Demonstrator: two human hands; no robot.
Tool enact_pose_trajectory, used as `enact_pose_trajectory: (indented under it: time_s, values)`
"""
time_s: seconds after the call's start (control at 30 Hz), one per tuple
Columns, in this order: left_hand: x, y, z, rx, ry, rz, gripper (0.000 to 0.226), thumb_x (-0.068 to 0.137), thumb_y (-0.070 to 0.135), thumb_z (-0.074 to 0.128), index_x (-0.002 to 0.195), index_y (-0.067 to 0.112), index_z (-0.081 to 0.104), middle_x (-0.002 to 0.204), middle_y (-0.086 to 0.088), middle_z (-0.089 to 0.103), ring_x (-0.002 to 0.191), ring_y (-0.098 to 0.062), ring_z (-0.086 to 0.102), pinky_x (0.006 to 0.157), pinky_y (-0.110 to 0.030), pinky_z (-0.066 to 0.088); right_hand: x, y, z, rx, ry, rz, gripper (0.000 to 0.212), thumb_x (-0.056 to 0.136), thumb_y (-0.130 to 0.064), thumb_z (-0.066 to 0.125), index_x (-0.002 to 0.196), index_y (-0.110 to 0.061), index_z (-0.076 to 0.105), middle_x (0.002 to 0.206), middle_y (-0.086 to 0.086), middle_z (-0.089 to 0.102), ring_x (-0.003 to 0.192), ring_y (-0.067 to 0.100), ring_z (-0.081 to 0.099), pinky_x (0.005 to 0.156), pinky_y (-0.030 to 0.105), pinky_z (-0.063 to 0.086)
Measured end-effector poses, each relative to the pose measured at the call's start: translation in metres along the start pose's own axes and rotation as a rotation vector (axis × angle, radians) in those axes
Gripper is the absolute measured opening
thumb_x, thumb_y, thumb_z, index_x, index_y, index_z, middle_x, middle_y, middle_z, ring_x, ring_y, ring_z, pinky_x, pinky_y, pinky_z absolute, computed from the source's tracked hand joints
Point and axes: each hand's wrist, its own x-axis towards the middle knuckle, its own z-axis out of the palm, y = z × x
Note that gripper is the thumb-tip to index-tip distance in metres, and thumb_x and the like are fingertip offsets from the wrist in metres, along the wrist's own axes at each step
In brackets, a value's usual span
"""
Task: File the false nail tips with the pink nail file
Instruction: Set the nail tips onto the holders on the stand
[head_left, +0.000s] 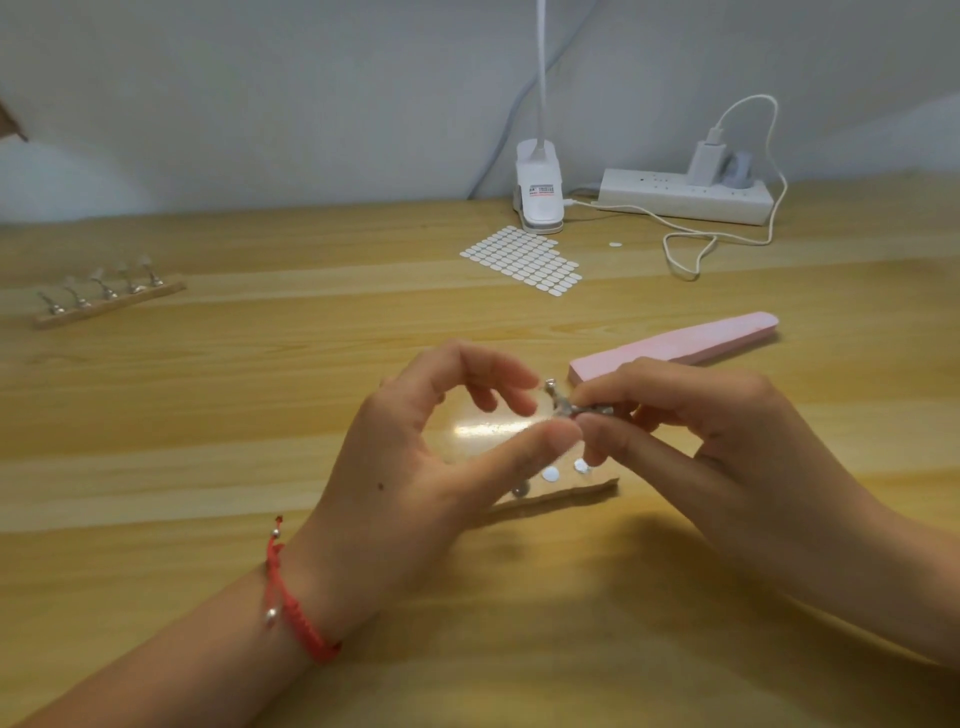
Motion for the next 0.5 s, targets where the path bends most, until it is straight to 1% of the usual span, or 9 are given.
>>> enact_pose_trajectory:
  time_s: [0.07,0.1,0.13,0.17,0.2,0.27,0.37,0.43,0.5]
  values:
    - [0.0006,-0.0004,-0.0012,0.045,0.018,0.051,0.036,0.067,0.052,0.071,0.097,0.034,0.065,0.092,0.019,0.068,0.091,-0.007,0.06,0.086,-0.018,0.039,-0.0009,-0.0011,0.0001,-0.005,-0.01,-0.003,0.016,0.089,-0.031,0.06,0.096,-0.022,0.072,0.075,-0.011,0.066,0.072,0.013,0.064,0.066,0.021,0.049]
    - [0.0012,-0.0004,-0.001,0.057,0.021,0.085,0.033,0.068,0.05,0.072,0.097,0.035,0.068,0.092,0.019,0.069,0.093,-0.01,0.061,0.09,-0.026,0.042,-0.0013,-0.0013,0.0001,-0.011,-0.014,-0.003,0.015,0.089,-0.031,0.062,0.095,-0.022,0.072,0.076,-0.012,0.066,0.072,0.014,0.064,0.065,0.023,0.049]
    - [0.0017,0.0,-0.0006,0.046,0.024,0.116,0.027,0.069,0.047,0.072,0.093,0.035,0.071,0.091,0.019,0.07,0.094,-0.013,0.062,0.091,-0.038,0.044,-0.0016,-0.0011,0.0001,-0.02,-0.016,-0.003,0.012,0.088,-0.03,0.065,0.094,-0.021,0.072,0.075,-0.011,0.066,0.072,0.014,0.063,0.065,0.025,0.049]
    - [0.0021,0.0003,-0.0006,0.028,0.026,0.141,0.02,0.071,0.043,0.073,0.088,0.034,0.074,0.09,0.019,0.07,0.094,-0.014,0.063,0.089,-0.048,0.044,-0.0017,-0.0011,0.0,-0.031,-0.018,-0.002,0.012,0.088,-0.027,0.067,0.093,-0.019,0.073,0.074,-0.011,0.065,0.071,0.015,0.063,0.064,0.026,0.048]
    - [0.0025,0.0003,-0.0009,0.016,0.024,0.159,0.015,0.072,0.041,0.072,0.085,0.033,0.075,0.089,0.019,0.071,0.093,-0.013,0.063,0.087,-0.054,0.044,-0.0017,-0.0013,-0.0006,-0.046,-0.024,-0.007,0.013,0.089,-0.026,0.066,0.094,-0.017,0.074,0.074,-0.011,0.065,0.071,0.015,0.062,0.063,0.027,0.048]
    - [0.0035,0.0006,-0.0028,0.025,0.006,0.179,0.013,0.074,0.038,0.071,0.085,0.033,0.075,0.088,0.019,0.071,0.091,-0.011,0.064,0.084,-0.055,0.043,-0.0019,-0.0025,-0.0034,-0.096,-0.053,-0.05,0.019,0.091,-0.028,0.063,0.094,-0.013,0.073,0.073,-0.008,0.063,0.069,0.014,0.058,0.063,0.026,0.046]
    - [0.004,0.0024,-0.0052,0.111,-0.034,0.2,0.01,0.079,0.039,0.066,0.083,0.033,0.073,0.084,0.022,0.069,0.091,-0.007,0.063,0.085,-0.048,0.042,-0.0021,-0.0057,-0.008,-0.126,-0.109,-0.093,0.027,0.095,-0.028,0.051,0.088,-0.012,0.072,0.071,-0.009,0.059,0.069,0.013,0.053,0.064,0.022,0.042]
    - [0.0029,0.0049,-0.0044,0.121,-0.042,0.179,0.013,0.079,0.04,0.064,0.08,0.03,0.073,0.083,0.021,0.068,0.092,-0.007,0.062,0.087,-0.046,0.041,-0.0016,-0.0074,-0.0091,-0.131,-0.117,-0.12,0.029,0.097,-0.025,0.049,0.086,-0.01,0.071,0.072,-0.007,0.059,0.07,0.014,0.052,0.064,0.023,0.041]
    - [0.0023,0.0062,-0.0036,0.065,-0.036,0.125,0.016,0.079,0.04,0.063,0.079,0.027,0.073,0.084,0.017,0.069,0.092,-0.011,0.064,0.089,-0.043,0.042,-0.0014,-0.0085,-0.0077,-0.152,-0.097,-0.155,0.028,0.097,-0.022,0.049,0.087,-0.007,0.07,0.073,-0.003,0.06,0.071,0.016,0.051,0.065,0.025,0.042]
